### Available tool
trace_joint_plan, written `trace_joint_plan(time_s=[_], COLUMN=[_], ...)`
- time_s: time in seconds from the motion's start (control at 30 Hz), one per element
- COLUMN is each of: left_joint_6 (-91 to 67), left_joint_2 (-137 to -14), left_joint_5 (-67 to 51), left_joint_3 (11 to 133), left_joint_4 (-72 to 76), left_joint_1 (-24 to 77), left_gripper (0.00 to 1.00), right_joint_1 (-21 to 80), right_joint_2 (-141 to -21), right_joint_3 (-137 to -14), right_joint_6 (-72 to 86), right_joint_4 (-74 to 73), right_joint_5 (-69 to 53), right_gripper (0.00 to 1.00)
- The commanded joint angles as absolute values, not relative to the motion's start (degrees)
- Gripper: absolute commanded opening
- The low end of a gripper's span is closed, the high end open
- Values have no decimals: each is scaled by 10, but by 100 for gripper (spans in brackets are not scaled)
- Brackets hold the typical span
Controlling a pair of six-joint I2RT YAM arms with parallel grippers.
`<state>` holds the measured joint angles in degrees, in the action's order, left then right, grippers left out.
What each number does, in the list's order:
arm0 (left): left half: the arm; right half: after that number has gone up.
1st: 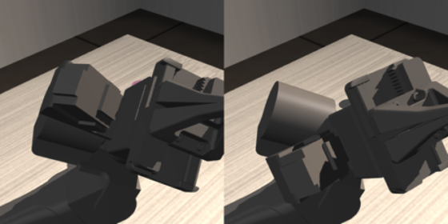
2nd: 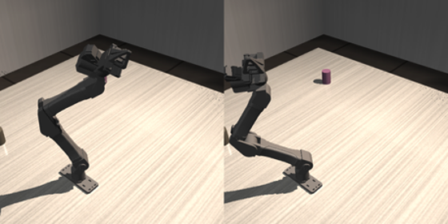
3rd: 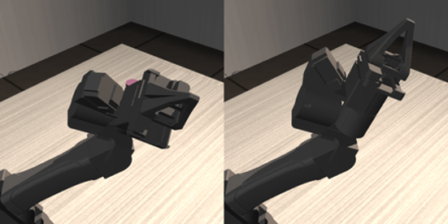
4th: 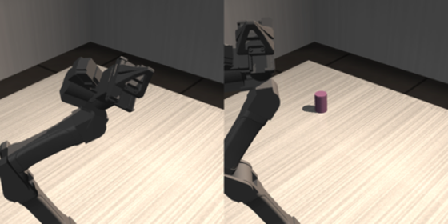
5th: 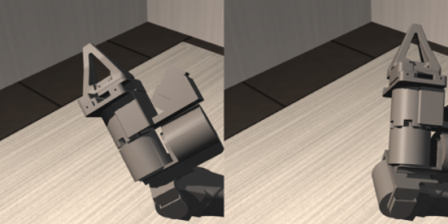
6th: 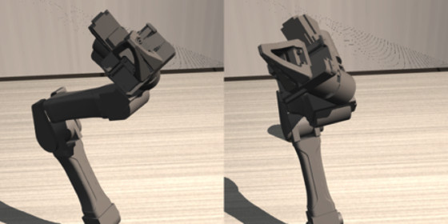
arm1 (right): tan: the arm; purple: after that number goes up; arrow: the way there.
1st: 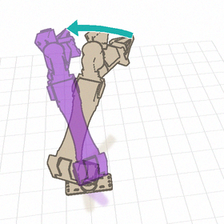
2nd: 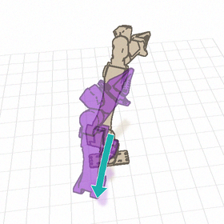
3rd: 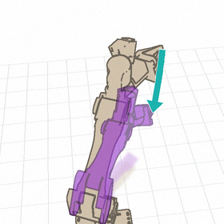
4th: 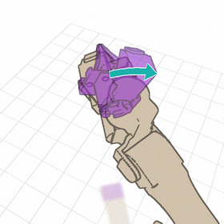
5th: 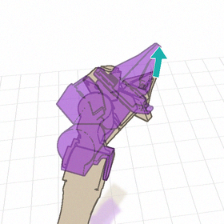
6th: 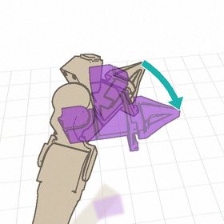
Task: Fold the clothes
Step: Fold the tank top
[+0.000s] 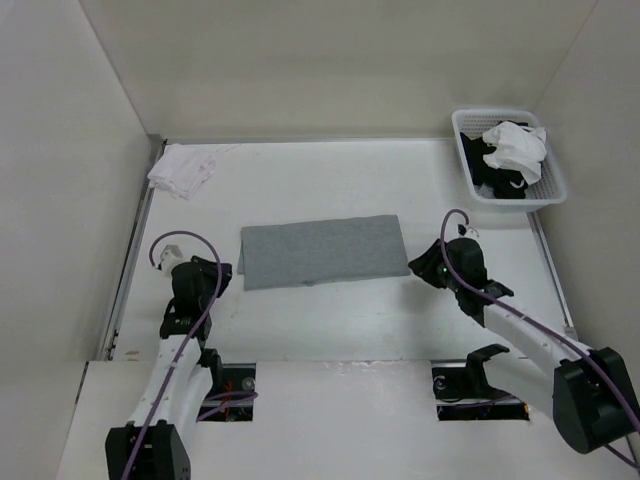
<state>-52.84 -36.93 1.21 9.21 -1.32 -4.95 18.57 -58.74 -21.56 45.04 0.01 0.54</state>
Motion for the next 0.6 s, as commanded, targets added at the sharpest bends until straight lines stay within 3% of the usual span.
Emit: trace_joint_plan(time_s=[0.0, 0.13, 0.2, 0.23, 0.3, 0.43, 0.57], left_joint_6=[-545, -557, -543, -538, -534, -543, -522], left_joint_2=[-408, -530, -612, -652, -725, -784, -757], left_joint_5=[14, 123, 171, 180, 170, 139, 137], left_joint_3=[159, 214, 254, 271, 293, 278, 218], left_joint_4=[43, 137, 164, 176, 206, 232, 238], left_joint_1=[23, 229, 309, 335, 352, 325, 270], left_gripper=[20, 22, 23, 24, 24, 23, 23], right_joint_1=[192, 189, 176, 171, 169, 169, 172], right_joint_2=[-568, -670, -734, -761, -806, -851, -878], right_joint_3=[-247, -313, -342, -353, -369, -376, -382], right_joint_6=[438, 407, 401, 402, 403, 423, 431], right_joint_4=[6, 35, 52, 59, 75, 92, 94], right_joint_5=[53, 42, 40, 32, 26, 8, -10], right_gripper=[40, 35, 40, 47, 56, 58, 58])
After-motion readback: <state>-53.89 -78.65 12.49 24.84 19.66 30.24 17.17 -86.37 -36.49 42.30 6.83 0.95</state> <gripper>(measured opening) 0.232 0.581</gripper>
